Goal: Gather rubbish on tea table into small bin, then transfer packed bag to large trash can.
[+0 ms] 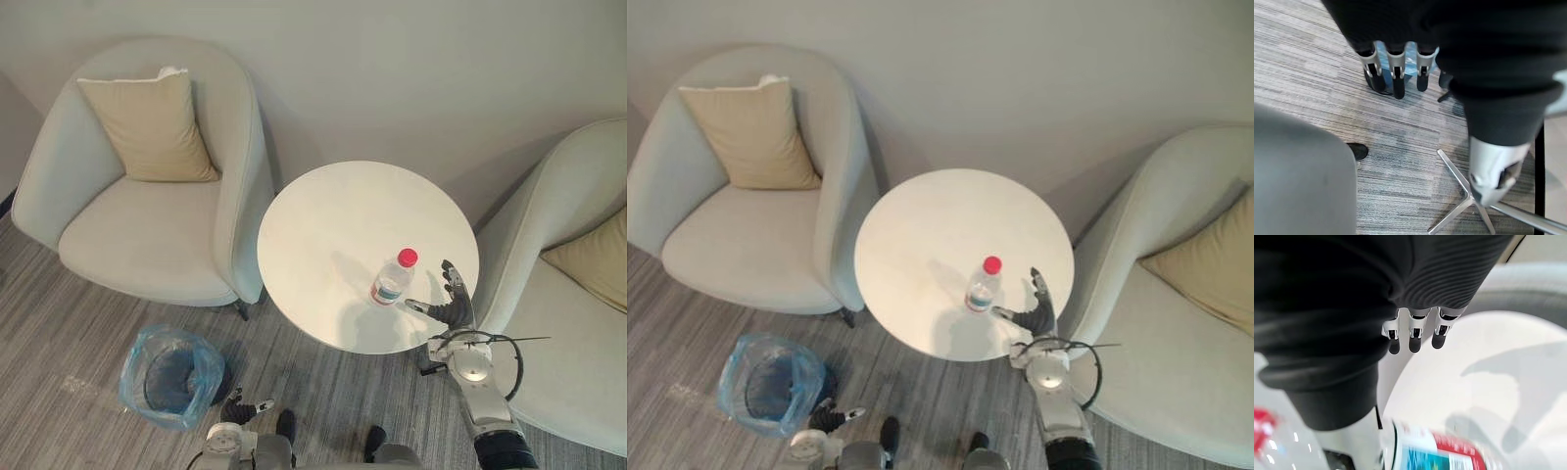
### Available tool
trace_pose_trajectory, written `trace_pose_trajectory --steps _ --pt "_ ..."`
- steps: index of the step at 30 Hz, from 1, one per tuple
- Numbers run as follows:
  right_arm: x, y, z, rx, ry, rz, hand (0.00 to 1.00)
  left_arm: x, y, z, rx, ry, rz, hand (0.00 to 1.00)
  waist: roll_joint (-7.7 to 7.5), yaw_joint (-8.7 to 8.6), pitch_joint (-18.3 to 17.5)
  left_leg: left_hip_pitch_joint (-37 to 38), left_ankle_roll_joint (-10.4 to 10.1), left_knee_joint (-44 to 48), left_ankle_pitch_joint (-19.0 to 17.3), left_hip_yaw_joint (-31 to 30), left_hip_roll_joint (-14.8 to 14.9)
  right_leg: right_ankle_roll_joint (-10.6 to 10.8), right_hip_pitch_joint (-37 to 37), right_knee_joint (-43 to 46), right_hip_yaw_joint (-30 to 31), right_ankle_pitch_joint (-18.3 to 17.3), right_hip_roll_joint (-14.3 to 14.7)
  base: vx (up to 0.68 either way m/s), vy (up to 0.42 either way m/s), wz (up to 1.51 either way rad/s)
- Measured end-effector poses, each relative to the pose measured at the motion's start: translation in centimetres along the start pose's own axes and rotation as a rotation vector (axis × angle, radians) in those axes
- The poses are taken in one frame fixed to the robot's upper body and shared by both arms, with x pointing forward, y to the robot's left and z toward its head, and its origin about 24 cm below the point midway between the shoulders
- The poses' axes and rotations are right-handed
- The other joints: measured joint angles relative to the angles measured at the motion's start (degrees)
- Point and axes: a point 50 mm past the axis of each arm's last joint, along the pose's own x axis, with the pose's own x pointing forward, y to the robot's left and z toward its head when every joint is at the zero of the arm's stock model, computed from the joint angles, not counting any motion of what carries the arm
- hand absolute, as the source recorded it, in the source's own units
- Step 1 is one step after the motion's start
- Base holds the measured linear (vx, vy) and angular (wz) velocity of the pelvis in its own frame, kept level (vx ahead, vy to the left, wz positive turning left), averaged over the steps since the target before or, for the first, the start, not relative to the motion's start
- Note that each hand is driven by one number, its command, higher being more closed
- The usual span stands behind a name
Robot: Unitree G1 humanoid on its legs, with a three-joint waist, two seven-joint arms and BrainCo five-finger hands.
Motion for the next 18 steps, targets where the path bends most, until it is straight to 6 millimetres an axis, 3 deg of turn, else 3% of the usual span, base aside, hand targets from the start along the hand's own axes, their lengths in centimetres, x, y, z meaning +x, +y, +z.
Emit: trace_pose_trajectory --steps 10,14,15,18 --pt "2.0 1.6 2.7 0.026 -0.086 0.016 0.00 0.3 -0.3 2.0 -0.042 -0.061 0.015 0.00 1.33 0.52 4.96 -3.41 -0.22 1.61 0.37 -0.69 -0.12 0.16 -3.24 2.40 -0.02 -0.32 -0.40 -0.02 -0.001 0.04" --pt "2.1 1.7 3.1 0.033 -0.096 0.001 0.00 0.3 -0.3 2.3 -0.054 -0.070 0.032 0.00 1.45 1.15 5.07 -4.72 -0.22 2.03 0.38 -0.70 -0.40 0.15 -5.22 4.15 0.12 -1.06 -0.92 -0.03 0.003 0.03" --pt "2.2 1.7 3.2 0.040 -0.098 -0.010 1.00 0.3 -0.3 2.4 -0.057 -0.073 0.032 0.00 1.59 1.35 5.26 -4.86 -0.26 2.06 0.40 -0.88 -0.56 0.43 -5.31 4.38 0.02 -1.30 -1.14 -0.02 -0.003 0.03" --pt "2.4 1.7 3.5 0.072 -0.099 -0.025 1.00 0.3 -0.3 2.4 -0.061 -0.072 0.033 0.00 1.61 1.41 5.27 -4.97 -0.26 2.08 0.40 -1.08 -0.85 0.56 -5.71 5.27 -0.26 -1.84 -1.58 -0.02 -0.003 0.05"
